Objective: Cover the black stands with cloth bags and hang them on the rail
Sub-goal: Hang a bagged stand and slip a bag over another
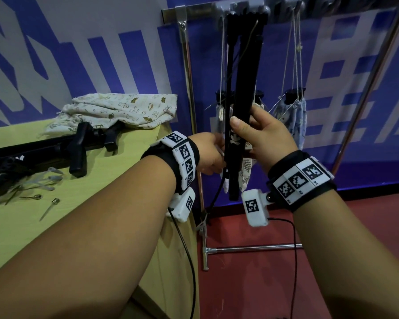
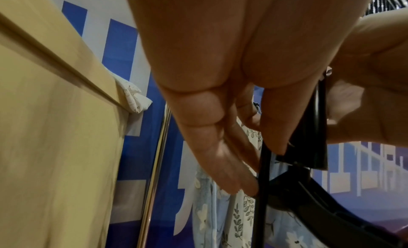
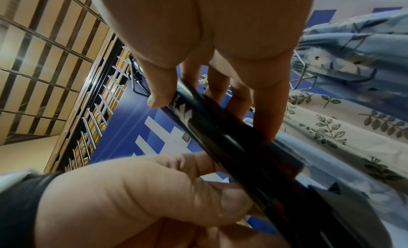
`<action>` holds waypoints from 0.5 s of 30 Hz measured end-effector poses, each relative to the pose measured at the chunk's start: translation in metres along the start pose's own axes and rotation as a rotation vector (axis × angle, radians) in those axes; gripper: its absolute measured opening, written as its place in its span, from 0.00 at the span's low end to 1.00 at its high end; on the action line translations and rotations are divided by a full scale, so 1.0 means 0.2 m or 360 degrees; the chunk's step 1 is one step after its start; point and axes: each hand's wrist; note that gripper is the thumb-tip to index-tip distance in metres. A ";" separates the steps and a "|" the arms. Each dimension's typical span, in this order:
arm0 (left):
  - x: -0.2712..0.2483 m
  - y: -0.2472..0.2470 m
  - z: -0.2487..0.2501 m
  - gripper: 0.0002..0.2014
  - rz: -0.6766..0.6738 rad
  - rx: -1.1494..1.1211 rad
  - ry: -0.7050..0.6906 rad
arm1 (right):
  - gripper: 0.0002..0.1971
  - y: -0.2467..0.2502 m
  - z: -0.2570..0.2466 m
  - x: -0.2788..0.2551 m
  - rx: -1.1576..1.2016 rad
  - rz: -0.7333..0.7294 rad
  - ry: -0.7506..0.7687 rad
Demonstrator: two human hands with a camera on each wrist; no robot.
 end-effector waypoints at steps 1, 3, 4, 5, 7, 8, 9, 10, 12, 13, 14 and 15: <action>0.00 0.00 0.00 0.15 0.0002 0.0015 0.0023 | 0.16 0.00 0.00 0.00 -0.0003 0.0012 0.0011; 0.01 0.00 -0.01 0.14 0.0031 0.0146 0.0012 | 0.17 0.00 0.01 0.00 -0.0007 0.0032 0.0028; 0.01 0.01 -0.02 0.15 0.0038 0.0231 -0.0004 | 0.18 0.00 0.01 0.01 -0.0010 0.0041 0.0031; 0.02 0.01 -0.02 0.14 0.0049 0.0300 -0.0011 | 0.18 0.00 0.02 0.01 -0.0013 0.0052 0.0035; 0.02 0.01 -0.03 0.10 0.0049 0.0290 -0.0004 | 0.17 0.01 0.03 0.02 -0.0021 0.0088 0.0046; 0.02 0.01 -0.03 0.09 0.0050 0.0255 -0.0003 | 0.16 0.01 0.04 0.03 -0.0027 0.0107 0.0053; 0.02 0.01 -0.03 0.10 0.0067 0.0237 -0.0007 | 0.16 0.01 0.04 0.03 -0.0031 0.0123 0.0056; 0.02 0.01 -0.03 0.11 0.0083 0.0230 -0.0017 | 0.15 0.02 0.04 0.03 -0.0030 0.0130 0.0054; 0.02 0.01 -0.02 0.12 0.0102 0.0262 -0.0039 | 0.14 0.03 0.04 0.04 0.0000 0.0124 0.0041; 0.02 0.01 -0.02 0.13 0.0123 0.0297 -0.0045 | 0.13 0.03 0.04 0.04 0.0017 0.0123 0.0034; 0.02 0.01 -0.01 0.14 0.0155 0.0329 -0.0047 | 0.13 0.04 0.04 0.04 0.0033 0.0129 0.0032; 0.02 0.01 -0.01 0.15 0.0182 0.0337 -0.0052 | 0.12 0.04 0.03 0.03 0.0046 0.0138 0.0035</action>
Point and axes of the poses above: each hand's wrist, its own x-axis towards the middle knuckle, its own y-axis out of the back of the hand, z = x × y, and after that the axes turned 8 degrees about x, right-handed
